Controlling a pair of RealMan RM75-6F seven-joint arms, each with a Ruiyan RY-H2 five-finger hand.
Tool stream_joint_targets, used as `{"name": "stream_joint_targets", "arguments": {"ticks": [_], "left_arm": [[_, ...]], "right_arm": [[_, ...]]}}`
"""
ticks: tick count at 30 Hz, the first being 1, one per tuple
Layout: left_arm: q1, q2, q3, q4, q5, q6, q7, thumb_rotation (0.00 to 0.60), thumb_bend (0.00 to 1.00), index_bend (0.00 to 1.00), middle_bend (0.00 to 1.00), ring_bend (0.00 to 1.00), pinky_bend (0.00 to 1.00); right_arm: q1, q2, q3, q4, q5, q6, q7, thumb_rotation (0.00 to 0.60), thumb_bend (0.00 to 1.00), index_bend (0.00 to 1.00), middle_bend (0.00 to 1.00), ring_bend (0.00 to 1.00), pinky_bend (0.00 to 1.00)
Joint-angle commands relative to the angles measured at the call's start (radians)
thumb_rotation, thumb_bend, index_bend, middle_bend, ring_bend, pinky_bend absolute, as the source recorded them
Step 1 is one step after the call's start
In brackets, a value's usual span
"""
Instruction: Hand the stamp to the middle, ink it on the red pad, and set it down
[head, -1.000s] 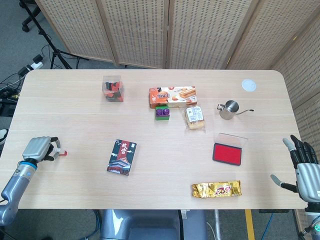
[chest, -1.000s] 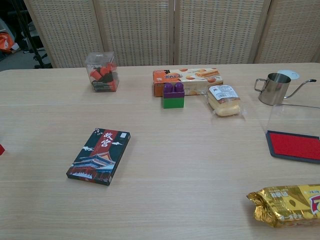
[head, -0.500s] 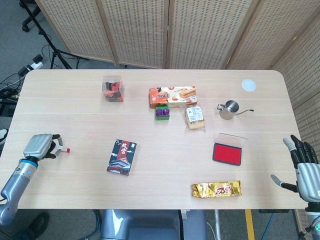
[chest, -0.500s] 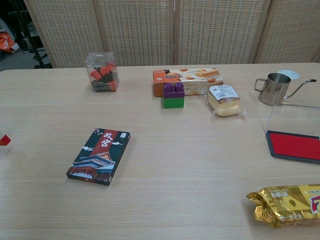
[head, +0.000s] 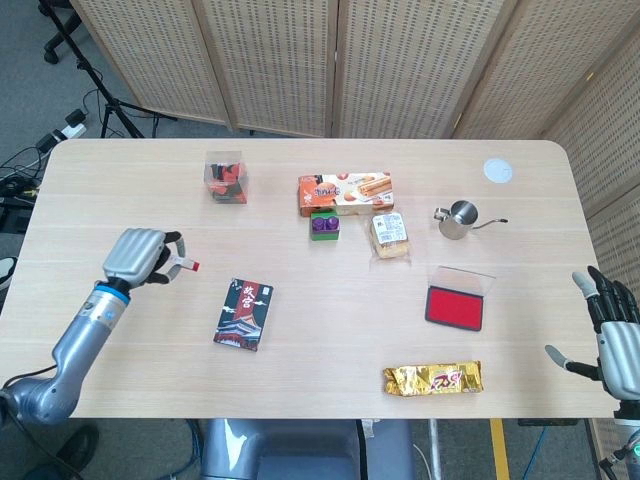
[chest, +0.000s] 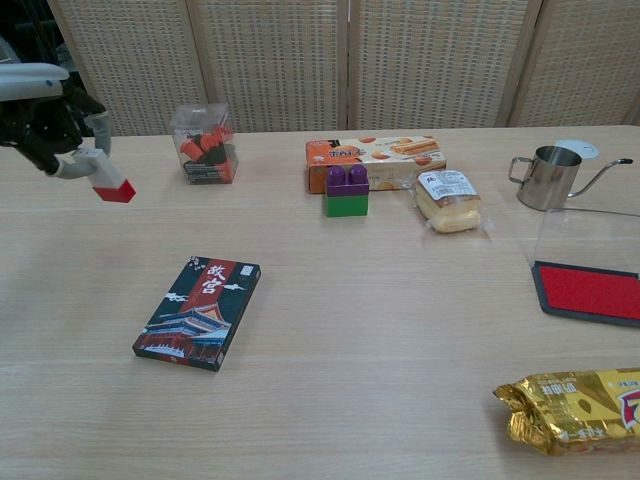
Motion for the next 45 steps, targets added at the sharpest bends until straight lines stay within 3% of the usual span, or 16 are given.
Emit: {"name": "stream_joint_targets", "arguments": {"ticks": [1,11,18,31,45], "left_arm": [[-0.112,-0.077,-0.057,-0.060,-0.139,0.042,0.127,0.600,0.36,0.58,0.97,0.91,0.88],[-0.371,-0.261,-0.102,-0.031,-0.509,0.119,0.391,0.600,0.36,0.58,0.97,0.91,0.88],[-0.515,-0.401,-0.106,0.074,-0.651,0.158,0.512,0.600,0.37,0.58,0.97,0.91,0.88],[-0.652,-0.602,-0.105,0.309,-0.798,0.164,0.618,0.600,0.37,0.58,0.97,0.91,0.88],[-0.646,-0.671,-0.080,0.413,-0.799,0.125,0.625,0.600,0.36,0.57,0.97,0.91,0.88]], "right_arm": [[0.003,0.002,0.004,0.002,0.008,-0.006,0.007,0.600,0.00,0.00,0.00,0.00,0.00],[0.015,0.010,0.017,0.014,0.046,-0.043,0.042,0.600,0.00,0.00,0.00,0.00,0.00],[0.023,0.018,0.028,0.031,0.072,-0.068,0.080,0.600,0.00,0.00,0.00,0.00,0.00],[0.026,0.033,0.039,0.065,0.108,-0.103,0.157,0.600,0.00,0.00,0.00,0.00,0.00],[0.028,0.039,0.040,0.072,0.109,-0.115,0.186,0.600,0.00,0.00,0.00,0.00,0.00]]}}
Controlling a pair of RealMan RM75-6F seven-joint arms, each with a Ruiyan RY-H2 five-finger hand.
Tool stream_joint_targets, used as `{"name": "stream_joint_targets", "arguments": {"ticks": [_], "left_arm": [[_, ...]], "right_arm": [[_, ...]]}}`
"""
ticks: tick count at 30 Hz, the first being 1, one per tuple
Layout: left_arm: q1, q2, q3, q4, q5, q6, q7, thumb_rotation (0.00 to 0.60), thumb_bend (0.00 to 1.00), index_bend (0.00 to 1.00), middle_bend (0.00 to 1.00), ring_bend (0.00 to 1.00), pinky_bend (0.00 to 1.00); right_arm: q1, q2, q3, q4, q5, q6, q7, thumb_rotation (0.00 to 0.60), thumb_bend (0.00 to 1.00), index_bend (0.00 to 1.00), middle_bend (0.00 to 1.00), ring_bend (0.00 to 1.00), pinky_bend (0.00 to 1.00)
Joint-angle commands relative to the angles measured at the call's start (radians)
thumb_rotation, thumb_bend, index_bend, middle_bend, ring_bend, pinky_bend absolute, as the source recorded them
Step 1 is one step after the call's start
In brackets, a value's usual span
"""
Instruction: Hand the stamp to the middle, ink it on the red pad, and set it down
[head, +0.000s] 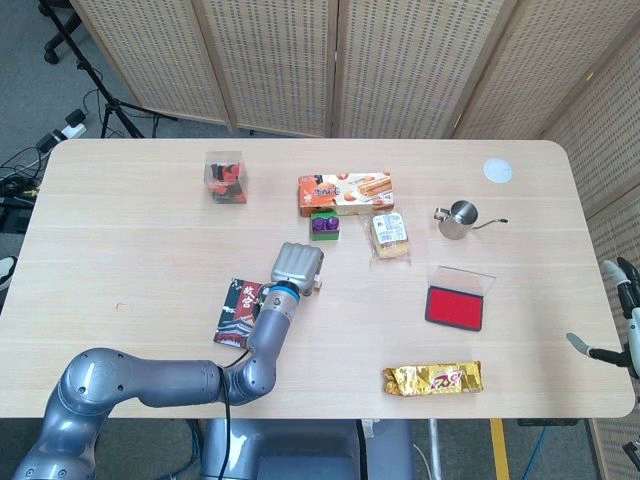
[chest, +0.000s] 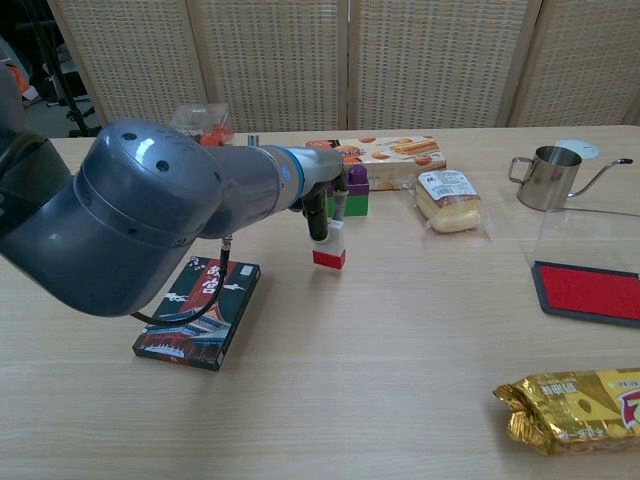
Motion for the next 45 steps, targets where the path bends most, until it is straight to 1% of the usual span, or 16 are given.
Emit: {"name": "stream_joint_targets", "arguments": {"ticks": [1,6,16,22,26,29,36,43,45], "left_arm": [[0.000,-0.016,0.003,0.025,0.000,-0.014,0.003,0.600,0.36,0.57,0.97,0.91,0.88],[-0.011,-0.044,-0.002,0.073,0.000,-0.025,0.014,0.600,0.36,0.57,0.97,0.91,0.88],[-0.013,-0.079,-0.008,0.111,0.002,-0.031,0.033,0.600,0.35,0.57,0.97,0.91,0.88],[-0.006,-0.071,-0.009,0.102,0.005,-0.031,0.050,0.600,0.32,0.47,0.97,0.91,0.88],[-0.004,-0.066,-0.007,0.096,0.006,-0.031,0.062,0.600,0.30,0.39,0.97,0.91,0.88],[-0.001,-0.062,-0.007,0.090,0.011,-0.031,0.066,0.600,0.30,0.35,0.97,0.91,0.88],[0.008,-0.032,-0.005,0.047,0.015,-0.020,0.083,0.600,0.25,0.24,0.96,0.90,0.88],[0.028,0.040,-0.016,-0.058,0.030,0.009,0.081,0.600,0.24,0.22,0.94,0.90,0.88],[0.034,0.067,-0.021,-0.093,0.035,0.019,0.078,0.600,0.23,0.22,0.91,0.90,0.87]], "right_arm": [[0.001,0.001,0.000,0.001,0.001,-0.004,0.004,0.600,0.00,0.00,0.00,0.00,0.00],[0.003,0.003,0.002,0.005,0.004,-0.010,0.016,0.600,0.00,0.00,0.00,0.00,0.00],[0.004,0.004,0.004,0.008,0.006,-0.013,0.021,0.600,0.00,0.00,0.00,0.00,0.00],[0.003,0.004,0.004,0.009,0.006,-0.011,0.025,0.600,0.00,0.00,0.00,0.00,0.00],[0.003,0.005,0.004,0.010,0.007,-0.013,0.026,0.600,0.00,0.00,0.00,0.00,0.00],[0.002,0.005,0.005,0.010,0.007,-0.012,0.027,0.600,0.00,0.00,0.00,0.00,0.00],[0.001,0.006,0.005,0.010,0.005,-0.010,0.029,0.600,0.00,0.00,0.00,0.00,0.00],[0.000,0.005,0.003,0.006,0.000,-0.005,0.023,0.600,0.00,0.00,0.00,0.00,0.00],[-0.001,0.005,0.003,0.005,-0.002,-0.002,0.019,0.600,0.00,0.00,0.00,0.00,0.00]]}}
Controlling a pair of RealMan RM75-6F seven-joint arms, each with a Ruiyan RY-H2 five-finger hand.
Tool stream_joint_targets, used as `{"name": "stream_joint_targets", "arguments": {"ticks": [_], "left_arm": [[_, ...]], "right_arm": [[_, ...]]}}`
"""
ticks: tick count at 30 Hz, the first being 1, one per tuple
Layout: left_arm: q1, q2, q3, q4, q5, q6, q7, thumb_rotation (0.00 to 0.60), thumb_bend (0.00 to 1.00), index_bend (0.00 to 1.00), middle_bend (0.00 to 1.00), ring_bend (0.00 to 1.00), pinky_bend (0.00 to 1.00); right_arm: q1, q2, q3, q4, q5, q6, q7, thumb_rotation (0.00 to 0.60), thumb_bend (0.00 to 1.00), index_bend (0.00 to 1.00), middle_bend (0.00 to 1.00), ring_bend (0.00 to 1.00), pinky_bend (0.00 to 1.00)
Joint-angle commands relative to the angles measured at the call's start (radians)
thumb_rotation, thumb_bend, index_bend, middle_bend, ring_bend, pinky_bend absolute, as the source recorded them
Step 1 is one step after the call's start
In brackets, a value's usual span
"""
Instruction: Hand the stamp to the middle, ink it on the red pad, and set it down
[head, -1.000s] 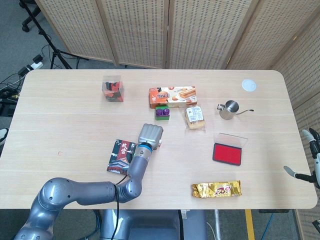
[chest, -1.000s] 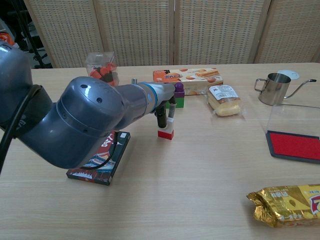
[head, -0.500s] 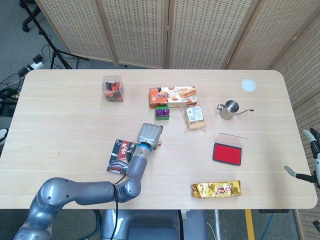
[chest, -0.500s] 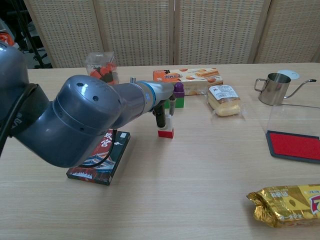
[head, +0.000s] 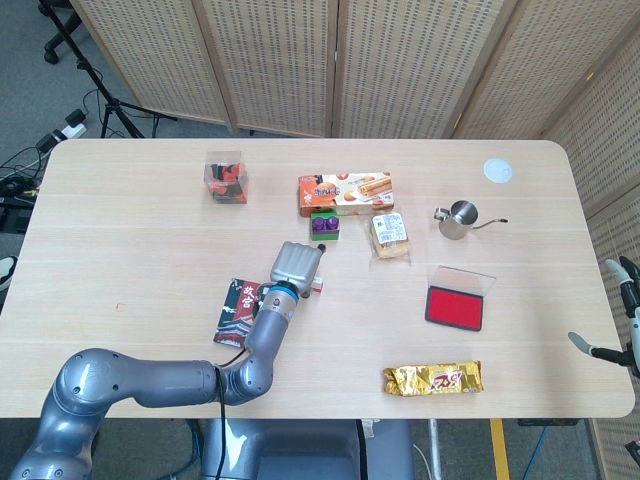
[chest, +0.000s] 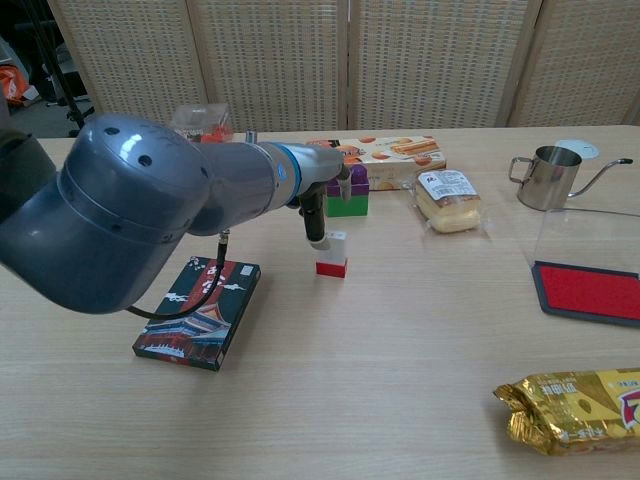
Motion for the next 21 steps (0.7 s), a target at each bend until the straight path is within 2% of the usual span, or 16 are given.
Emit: {"name": "stream_joint_targets", "arguments": {"ticks": [1,2,4,7,8,9,10,12,15,18,21], "left_arm": [[0.016,0.052,-0.010,-0.064,0.013,0.022,-0.007,0.600,0.23,0.22,0.89,0.89,0.87],[0.021,0.068,-0.011,-0.085,0.022,0.028,-0.010,0.600,0.21,0.22,0.86,0.87,0.87],[0.036,0.108,-0.010,-0.133,0.054,0.046,-0.022,0.600,0.17,0.21,0.72,0.78,0.84],[0.082,0.194,0.002,-0.237,0.125,0.075,-0.059,0.600,0.06,0.16,0.35,0.48,0.61],[0.108,0.236,0.011,-0.286,0.156,0.083,-0.079,0.600,0.03,0.11,0.19,0.35,0.50],[0.126,0.266,0.018,-0.319,0.175,0.086,-0.093,0.600,0.01,0.06,0.08,0.22,0.40],[0.161,0.319,0.031,-0.374,0.204,0.095,-0.117,0.600,0.00,0.04,0.03,0.15,0.34],[0.208,0.389,0.050,-0.440,0.247,0.101,-0.154,0.600,0.00,0.00,0.00,0.02,0.21],[0.306,0.506,0.090,-0.526,0.375,0.114,-0.255,0.600,0.00,0.00,0.00,0.00,0.08],[0.402,0.577,0.133,-0.542,0.510,0.145,-0.370,0.600,0.00,0.00,0.00,0.00,0.00],[0.503,0.636,0.177,-0.528,0.642,0.191,-0.500,0.600,0.00,0.00,0.00,0.00,0.00]], "right_arm": [[-0.001,-0.001,-0.001,-0.002,-0.003,0.004,-0.005,0.600,0.00,0.00,0.00,0.00,0.00],[-0.002,-0.001,-0.001,-0.003,-0.003,0.005,-0.007,0.600,0.00,0.00,0.00,0.00,0.00],[-0.002,-0.002,-0.002,-0.004,-0.005,0.007,-0.012,0.600,0.00,0.00,0.00,0.00,0.00],[-0.003,-0.003,-0.004,-0.006,-0.007,0.010,-0.023,0.600,0.00,0.00,0.00,0.00,0.00],[-0.004,-0.005,-0.004,-0.008,-0.009,0.013,-0.029,0.600,0.00,0.00,0.00,0.00,0.00],[-0.004,-0.005,-0.005,-0.010,-0.009,0.015,-0.033,0.600,0.00,0.00,0.00,0.00,0.00],[-0.004,-0.007,-0.006,-0.013,-0.012,0.018,-0.043,0.600,0.00,0.00,0.00,0.00,0.00],[-0.003,-0.009,-0.007,-0.020,-0.016,0.020,-0.057,0.600,0.00,0.00,0.00,0.00,0.00],[0.002,-0.019,-0.009,-0.029,-0.017,0.019,-0.099,0.600,0.00,0.00,0.00,0.00,0.00],[0.010,-0.032,-0.014,-0.034,-0.016,0.009,-0.149,0.600,0.00,0.00,0.00,0.00,0.00],[0.023,-0.048,-0.011,-0.042,0.000,-0.006,-0.204,0.600,0.00,0.00,0.00,0.00,0.00]]}}
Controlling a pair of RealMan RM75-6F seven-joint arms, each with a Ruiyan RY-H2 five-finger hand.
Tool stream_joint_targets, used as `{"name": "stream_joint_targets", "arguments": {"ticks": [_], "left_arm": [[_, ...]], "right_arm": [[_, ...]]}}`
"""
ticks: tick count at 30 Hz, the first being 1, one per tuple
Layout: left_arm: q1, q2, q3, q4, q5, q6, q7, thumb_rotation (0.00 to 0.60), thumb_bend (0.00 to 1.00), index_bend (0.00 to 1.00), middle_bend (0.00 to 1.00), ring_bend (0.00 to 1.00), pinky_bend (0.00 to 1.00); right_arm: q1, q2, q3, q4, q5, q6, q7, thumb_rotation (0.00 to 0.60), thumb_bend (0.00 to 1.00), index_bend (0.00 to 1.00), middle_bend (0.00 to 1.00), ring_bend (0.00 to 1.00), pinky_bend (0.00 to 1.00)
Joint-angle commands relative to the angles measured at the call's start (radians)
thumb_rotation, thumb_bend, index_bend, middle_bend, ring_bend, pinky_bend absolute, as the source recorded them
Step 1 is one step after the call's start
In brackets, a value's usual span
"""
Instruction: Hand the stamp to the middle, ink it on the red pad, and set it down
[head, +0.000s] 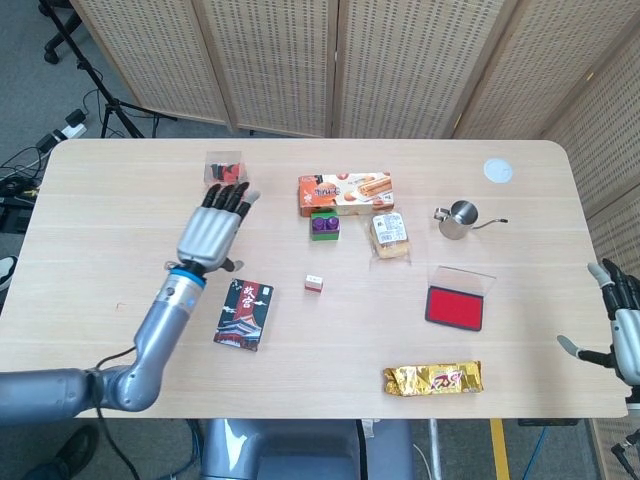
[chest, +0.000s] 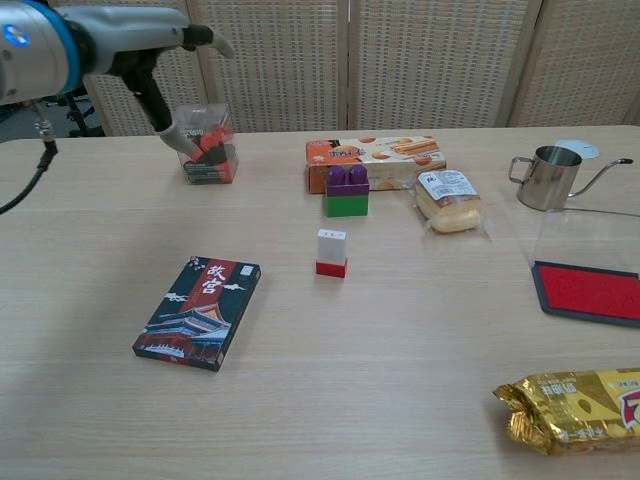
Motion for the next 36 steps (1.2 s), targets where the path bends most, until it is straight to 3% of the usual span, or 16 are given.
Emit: {"name": "stream_joint_targets", "arguments": {"ticks": [1,8,13,15,20,26,29,36], "left_arm": [[0.182,0.121,0.086,-0.023,0.211,0.088,-0.213,0.600,0.00,0.00,0.00,0.00,0.00],[0.386,0.206,0.159,0.028,0.386,0.230,-0.468,0.600,0.00,0.00,0.00,0.00,0.00],[0.479,0.254,0.197,0.001,0.443,0.307,-0.511,0.600,0.00,0.00,0.00,0.00,0.00],[0.503,0.272,0.202,-0.019,0.452,0.323,-0.517,0.600,0.00,0.00,0.00,0.00,0.00],[0.543,0.314,0.207,-0.053,0.489,0.324,-0.582,0.600,0.00,0.00,0.00,0.00,0.00],[0.573,0.347,0.205,-0.066,0.548,0.325,-0.640,0.600,0.00,0.00,0.00,0.00,0.00],[0.575,0.355,0.202,-0.062,0.553,0.302,-0.657,0.600,0.00,0.00,0.00,0.00,0.00],[0.578,0.378,0.173,-0.053,0.524,0.250,-0.708,0.600,0.00,0.00,0.00,0.00,0.00]], "right_arm": [[0.018,-0.022,0.003,-0.011,0.020,-0.021,-0.064,0.600,0.00,0.00,0.00,0.00,0.00],[0.079,-0.033,0.040,-0.046,0.055,-0.054,-0.234,0.600,0.00,0.00,0.00,0.00,0.00],[0.158,0.032,0.080,-0.152,0.051,-0.127,-0.328,0.600,0.00,0.00,0.00,0.00,0.00],[0.210,0.061,0.104,-0.198,0.059,-0.186,-0.353,0.600,0.00,0.00,0.04,0.03,0.08],[0.343,0.086,0.162,-0.269,0.160,-0.367,-0.372,0.600,0.00,0.00,0.42,0.45,0.58],[0.537,0.005,0.215,-0.239,0.336,-0.546,-0.455,0.600,0.00,0.00,0.76,0.82,0.97],[0.629,-0.054,0.216,-0.208,0.434,-0.593,-0.529,0.600,0.00,0.00,0.88,0.97,1.00],[0.832,-0.244,0.174,-0.109,0.714,-0.564,-0.756,0.600,0.00,0.03,0.94,1.00,1.00]]}}
